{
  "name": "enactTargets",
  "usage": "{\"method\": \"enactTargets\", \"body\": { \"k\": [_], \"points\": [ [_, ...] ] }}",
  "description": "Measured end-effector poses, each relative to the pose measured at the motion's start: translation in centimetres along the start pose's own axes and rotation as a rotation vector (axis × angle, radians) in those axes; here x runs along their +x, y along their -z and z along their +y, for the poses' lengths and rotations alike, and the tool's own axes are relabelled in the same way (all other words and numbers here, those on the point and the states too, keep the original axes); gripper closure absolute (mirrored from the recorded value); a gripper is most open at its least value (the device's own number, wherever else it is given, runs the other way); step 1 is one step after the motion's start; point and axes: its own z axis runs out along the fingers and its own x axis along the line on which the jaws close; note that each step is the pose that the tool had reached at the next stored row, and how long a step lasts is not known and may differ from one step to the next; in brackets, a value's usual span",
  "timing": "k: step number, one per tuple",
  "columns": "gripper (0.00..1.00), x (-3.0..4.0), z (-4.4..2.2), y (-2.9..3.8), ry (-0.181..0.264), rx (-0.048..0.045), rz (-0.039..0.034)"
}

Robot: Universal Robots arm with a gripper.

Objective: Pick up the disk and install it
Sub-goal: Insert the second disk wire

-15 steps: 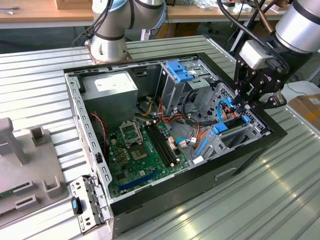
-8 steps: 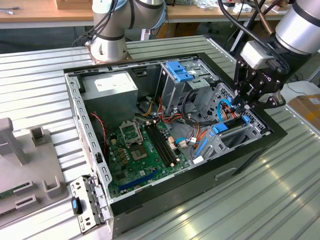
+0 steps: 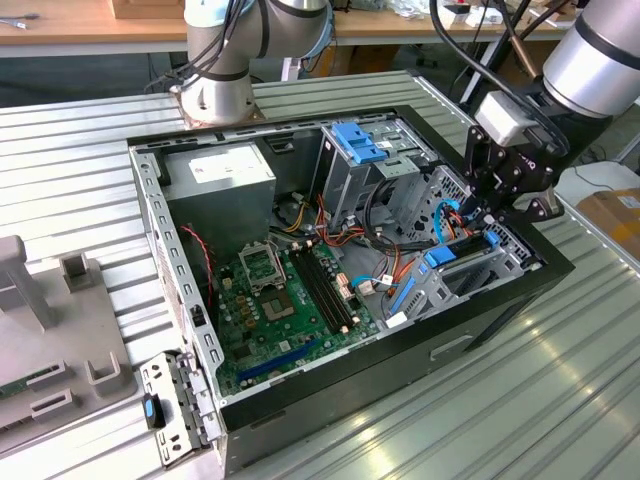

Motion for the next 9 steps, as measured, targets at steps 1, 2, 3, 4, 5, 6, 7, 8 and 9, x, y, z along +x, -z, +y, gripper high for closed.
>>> {"method": "enactTargets", "body": {
  "k": [1, 2, 3, 4, 5, 6, 7, 8, 9],
  "points": [
    [0.7, 0.0, 0.0, 0.0, 0.0, 0.0, 0.0],
    [0.7, 0.0, 0.0, 0.0, 0.0, 0.0, 0.0],
    [0.7, 0.0, 0.0, -0.01, 0.0, 0.0, 0.0],
    [0.7, 0.0, 0.0, -0.02, 0.0, 0.0, -0.0001],
    [0.7, 0.0, 0.0, -0.02, 0.0, 0.0, 0.0],
    [0.7, 0.0, 0.0, -0.02, 0.0, 0.0, 0.0],
    [0.7, 0.0, 0.0, -0.02, 0.0, 0.0, 0.0],
    [0.72, 0.0, 0.0, -0.02, 0.0, 0.0, 0.0],
    [0.78, 0.0, 0.0, -0.02, 0.0, 0.0, 0.0]
  ]
}}
